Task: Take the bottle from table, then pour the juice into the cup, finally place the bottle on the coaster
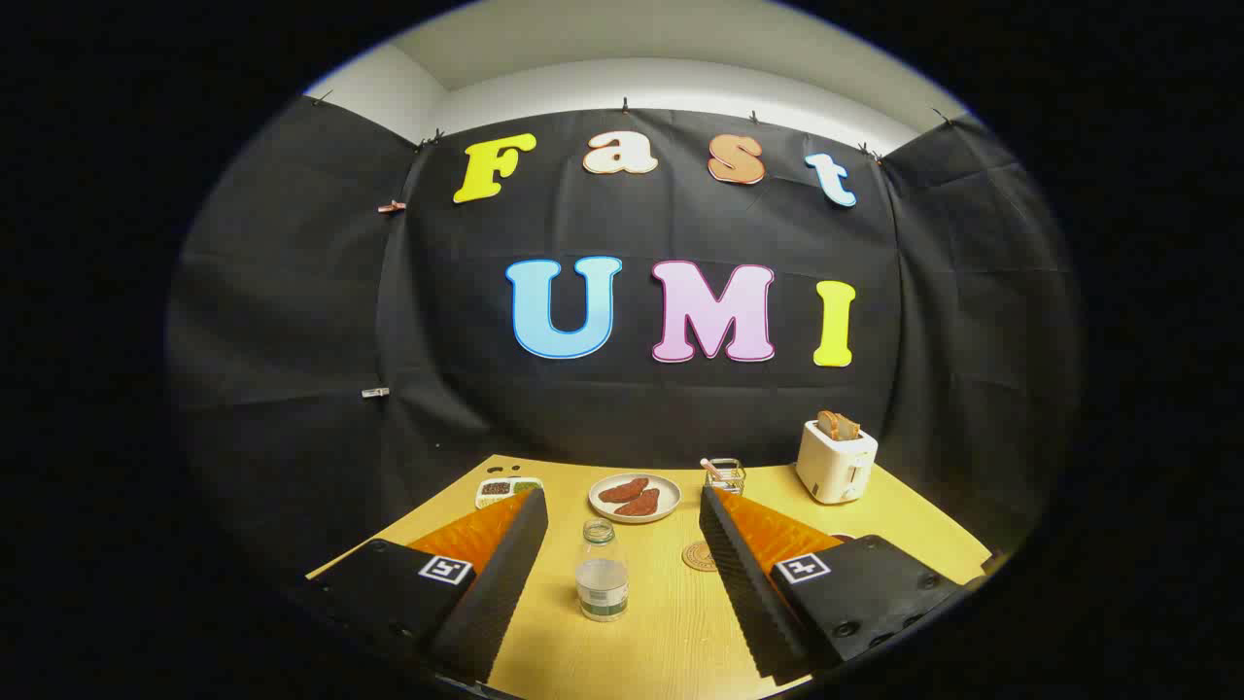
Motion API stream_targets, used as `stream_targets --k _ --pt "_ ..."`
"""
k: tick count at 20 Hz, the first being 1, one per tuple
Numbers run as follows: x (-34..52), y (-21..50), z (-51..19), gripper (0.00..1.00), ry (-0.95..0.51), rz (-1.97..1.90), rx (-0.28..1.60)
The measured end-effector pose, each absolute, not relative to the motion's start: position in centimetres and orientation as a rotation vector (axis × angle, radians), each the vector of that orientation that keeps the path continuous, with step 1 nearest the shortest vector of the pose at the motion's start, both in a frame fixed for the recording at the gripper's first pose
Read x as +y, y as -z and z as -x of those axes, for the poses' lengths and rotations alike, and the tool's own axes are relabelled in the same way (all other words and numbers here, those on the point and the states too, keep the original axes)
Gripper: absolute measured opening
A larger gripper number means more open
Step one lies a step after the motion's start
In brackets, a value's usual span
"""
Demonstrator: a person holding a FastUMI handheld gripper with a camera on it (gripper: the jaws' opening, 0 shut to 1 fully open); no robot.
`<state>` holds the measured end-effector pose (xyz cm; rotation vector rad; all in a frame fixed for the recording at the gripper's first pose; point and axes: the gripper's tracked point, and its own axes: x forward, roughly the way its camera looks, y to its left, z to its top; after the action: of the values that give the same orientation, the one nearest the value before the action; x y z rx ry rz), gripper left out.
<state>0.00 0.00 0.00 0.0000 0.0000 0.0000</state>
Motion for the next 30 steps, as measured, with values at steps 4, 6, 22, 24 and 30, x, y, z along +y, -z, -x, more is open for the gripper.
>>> stream_targets --k 4,6,22,24,30 --pt "0.6 0.2 0.8 0.97 -0.009 -0.019 -0.002" --pt "1.0 0.7 1.0 0.97 -0.012 0.000 0.006" --pt "2.7 4.7 -0.2 0.97 0.048 -0.004 0.015" --pt "2.7 5.9 -0.7 0.97 0.081 -0.004 0.032" --pt "3.8 11.7 -3.9 0.97 0.144 -0.043 0.093"
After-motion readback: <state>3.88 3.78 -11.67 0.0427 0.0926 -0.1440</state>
